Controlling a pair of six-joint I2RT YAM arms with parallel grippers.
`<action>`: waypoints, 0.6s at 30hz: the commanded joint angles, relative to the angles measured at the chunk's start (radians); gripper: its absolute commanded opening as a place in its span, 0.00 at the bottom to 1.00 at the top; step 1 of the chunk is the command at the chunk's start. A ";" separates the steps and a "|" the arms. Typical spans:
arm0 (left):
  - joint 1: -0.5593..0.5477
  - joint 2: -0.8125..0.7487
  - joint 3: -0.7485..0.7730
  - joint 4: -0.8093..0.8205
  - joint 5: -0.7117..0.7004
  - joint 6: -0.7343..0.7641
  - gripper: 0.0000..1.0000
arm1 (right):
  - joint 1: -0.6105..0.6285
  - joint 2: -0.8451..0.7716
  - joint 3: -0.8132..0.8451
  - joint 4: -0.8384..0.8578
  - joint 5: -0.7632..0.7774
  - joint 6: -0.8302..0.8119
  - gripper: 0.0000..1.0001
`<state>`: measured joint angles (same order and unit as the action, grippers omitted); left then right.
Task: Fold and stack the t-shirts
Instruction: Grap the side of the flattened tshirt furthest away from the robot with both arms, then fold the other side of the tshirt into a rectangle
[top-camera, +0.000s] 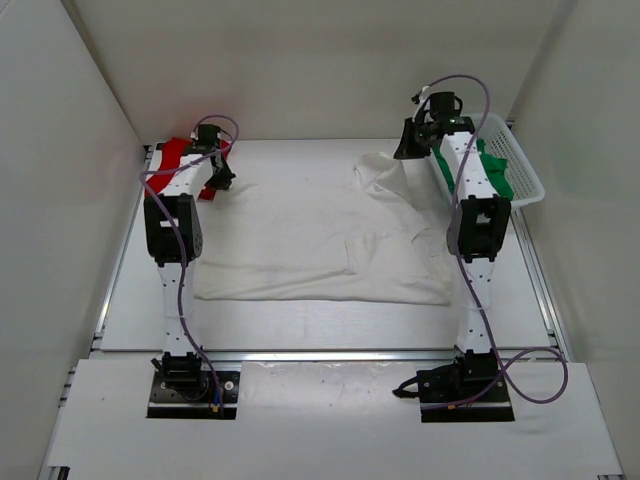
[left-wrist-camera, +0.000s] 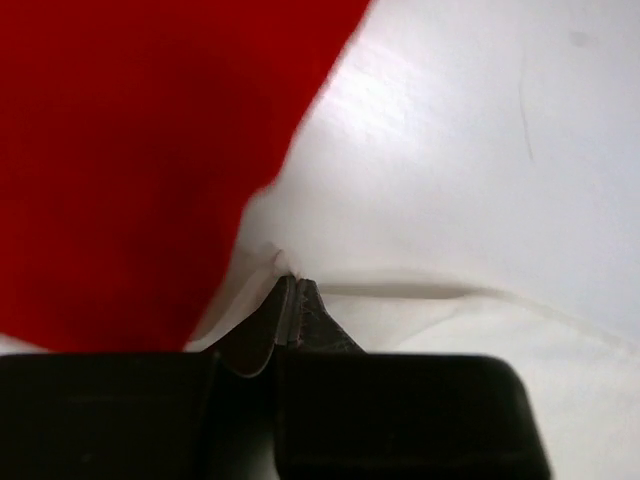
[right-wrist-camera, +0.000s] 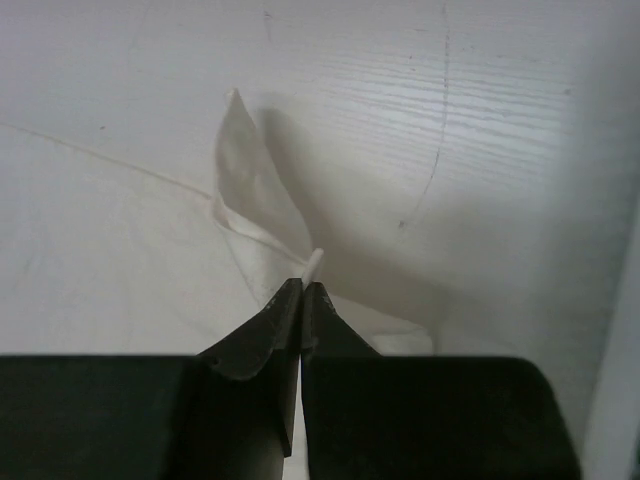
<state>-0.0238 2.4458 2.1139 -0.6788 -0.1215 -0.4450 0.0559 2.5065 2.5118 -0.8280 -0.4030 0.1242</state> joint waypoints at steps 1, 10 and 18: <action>-0.028 -0.247 -0.157 0.103 0.037 0.000 0.00 | -0.037 -0.233 -0.063 -0.066 -0.023 -0.051 0.00; 0.016 -0.553 -0.575 0.278 0.132 -0.070 0.00 | -0.010 -0.469 -0.470 -0.039 0.067 -0.014 0.00; 0.071 -0.708 -0.793 0.324 0.158 -0.055 0.00 | 0.013 -0.761 -0.928 0.183 0.108 0.028 0.00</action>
<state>0.0296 1.8141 1.3705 -0.3874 0.0200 -0.5068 0.0673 1.8465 1.6600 -0.7628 -0.3294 0.1318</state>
